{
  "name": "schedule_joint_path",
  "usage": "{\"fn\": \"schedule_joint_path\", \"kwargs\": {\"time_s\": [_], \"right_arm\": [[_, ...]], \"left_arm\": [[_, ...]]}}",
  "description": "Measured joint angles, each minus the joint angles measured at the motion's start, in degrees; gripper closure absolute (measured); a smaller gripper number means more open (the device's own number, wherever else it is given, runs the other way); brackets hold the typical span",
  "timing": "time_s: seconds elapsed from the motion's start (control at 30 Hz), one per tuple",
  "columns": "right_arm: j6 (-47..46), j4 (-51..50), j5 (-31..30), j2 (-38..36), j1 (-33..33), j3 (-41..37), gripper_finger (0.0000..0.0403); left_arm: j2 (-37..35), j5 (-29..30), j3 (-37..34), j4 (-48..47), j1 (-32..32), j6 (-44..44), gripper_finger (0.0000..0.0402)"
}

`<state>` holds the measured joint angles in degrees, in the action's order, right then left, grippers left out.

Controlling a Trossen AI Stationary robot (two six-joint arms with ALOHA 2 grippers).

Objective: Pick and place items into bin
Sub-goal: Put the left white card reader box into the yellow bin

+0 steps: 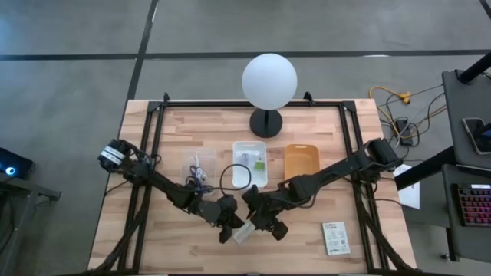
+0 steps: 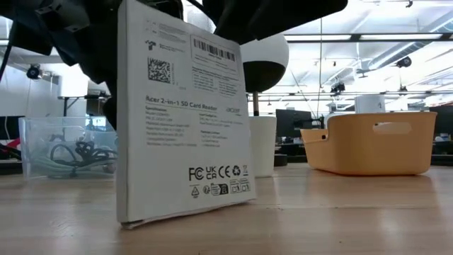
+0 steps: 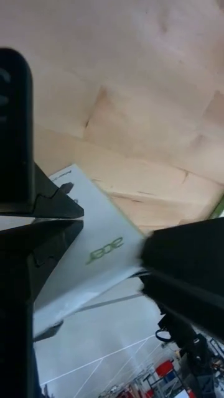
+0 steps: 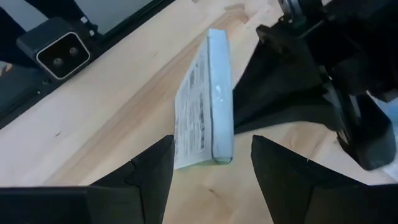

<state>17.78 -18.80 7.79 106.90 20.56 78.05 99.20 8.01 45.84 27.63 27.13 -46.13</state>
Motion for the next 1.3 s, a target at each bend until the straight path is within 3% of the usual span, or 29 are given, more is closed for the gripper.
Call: {"fn": "schedule_joint_path", "kwargs": {"time_s": [0.53,0.67,1.03,1.3], "right_arm": [[-12.15,3.29,2.78,4.54,0.04,-0.27,0.0207],[-14.69,3.32,2.74,4.57,0.04,-0.27,0.0236],[-21.03,2.57,-1.73,4.27,0.27,-0.19,0.0364],[-25.82,-5.83,-9.96,-1.75,1.65,-0.17,0.0375]], "left_arm": [[-0.02,-0.47,0.21,0.38,-0.04,-0.15,0.0402],[-0.02,-1.8,0.19,0.24,-0.04,-0.15,0.0402],[-0.69,-4.48,-0.02,-3.9,0.76,-0.15,0.0402],[-8.03,-2.96,-0.21,-16.26,2.35,0.34,0.0402]]}}
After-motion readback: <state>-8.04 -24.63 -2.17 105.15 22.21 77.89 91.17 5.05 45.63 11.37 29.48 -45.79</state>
